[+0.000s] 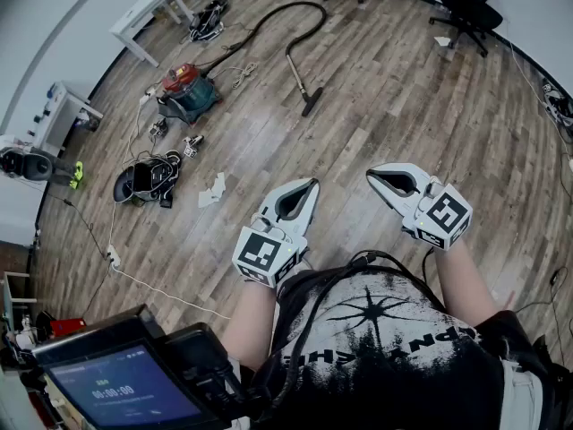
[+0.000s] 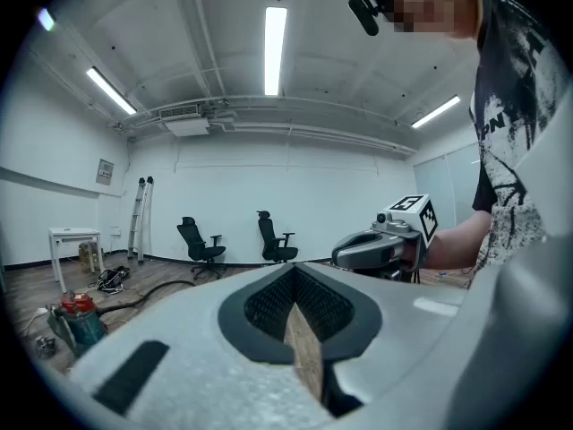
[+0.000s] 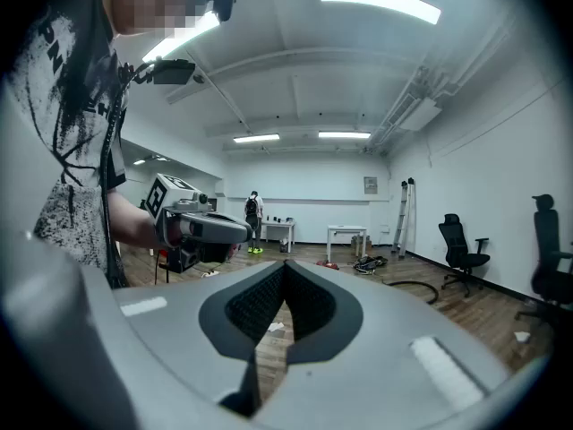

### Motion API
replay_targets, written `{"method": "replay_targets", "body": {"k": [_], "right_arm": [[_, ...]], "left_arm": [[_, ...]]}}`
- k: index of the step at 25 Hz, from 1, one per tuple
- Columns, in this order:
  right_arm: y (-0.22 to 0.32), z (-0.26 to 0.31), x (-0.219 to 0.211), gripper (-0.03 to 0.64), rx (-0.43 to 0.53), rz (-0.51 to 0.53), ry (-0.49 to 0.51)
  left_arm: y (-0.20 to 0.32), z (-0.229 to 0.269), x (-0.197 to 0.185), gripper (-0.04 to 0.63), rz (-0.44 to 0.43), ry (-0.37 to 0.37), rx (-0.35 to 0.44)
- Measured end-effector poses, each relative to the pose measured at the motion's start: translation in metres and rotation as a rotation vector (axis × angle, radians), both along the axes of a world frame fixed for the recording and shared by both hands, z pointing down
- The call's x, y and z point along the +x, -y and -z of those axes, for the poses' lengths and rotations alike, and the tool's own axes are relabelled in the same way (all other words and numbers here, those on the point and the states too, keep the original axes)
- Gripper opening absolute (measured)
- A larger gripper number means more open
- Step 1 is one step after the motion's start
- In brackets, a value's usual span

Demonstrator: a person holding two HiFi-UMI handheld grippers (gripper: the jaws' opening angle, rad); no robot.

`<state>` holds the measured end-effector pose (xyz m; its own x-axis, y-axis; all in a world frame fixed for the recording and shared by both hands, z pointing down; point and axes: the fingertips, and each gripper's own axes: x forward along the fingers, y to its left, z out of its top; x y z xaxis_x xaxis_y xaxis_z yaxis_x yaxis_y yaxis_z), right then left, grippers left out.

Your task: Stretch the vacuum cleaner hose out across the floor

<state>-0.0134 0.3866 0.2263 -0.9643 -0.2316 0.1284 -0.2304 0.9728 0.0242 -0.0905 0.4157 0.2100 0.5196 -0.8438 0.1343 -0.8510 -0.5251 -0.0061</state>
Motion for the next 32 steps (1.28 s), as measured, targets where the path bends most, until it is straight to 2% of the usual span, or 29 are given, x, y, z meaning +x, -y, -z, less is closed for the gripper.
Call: {"method": "replay_targets", "body": {"k": [11,16,24,32], "right_arm": [[-0.009,-0.006,0.008,0.005,-0.011,-0.001,-0.006],[-0.018,-0.003,0.004,0.006,-0.083,0.056,0.050],[-0.021,-0.010,0.004,0.006,-0.088,0.041,0.058],[-0.022,-0.016,-0.002,0.006,-0.092,0.074,0.037]], "left_arm": [[-0.006,-0.014,0.011,0.000,-0.020,0.000,-0.031],[-0.009,-0.013,0.007,0.000,-0.008,0.001,-0.036],[-0.018,-0.016,0.009,0.000,-0.002,-0.013,-0.054],[-0.024,-0.016,0.001,0.001,0.031,-0.010,-0.078]]}}
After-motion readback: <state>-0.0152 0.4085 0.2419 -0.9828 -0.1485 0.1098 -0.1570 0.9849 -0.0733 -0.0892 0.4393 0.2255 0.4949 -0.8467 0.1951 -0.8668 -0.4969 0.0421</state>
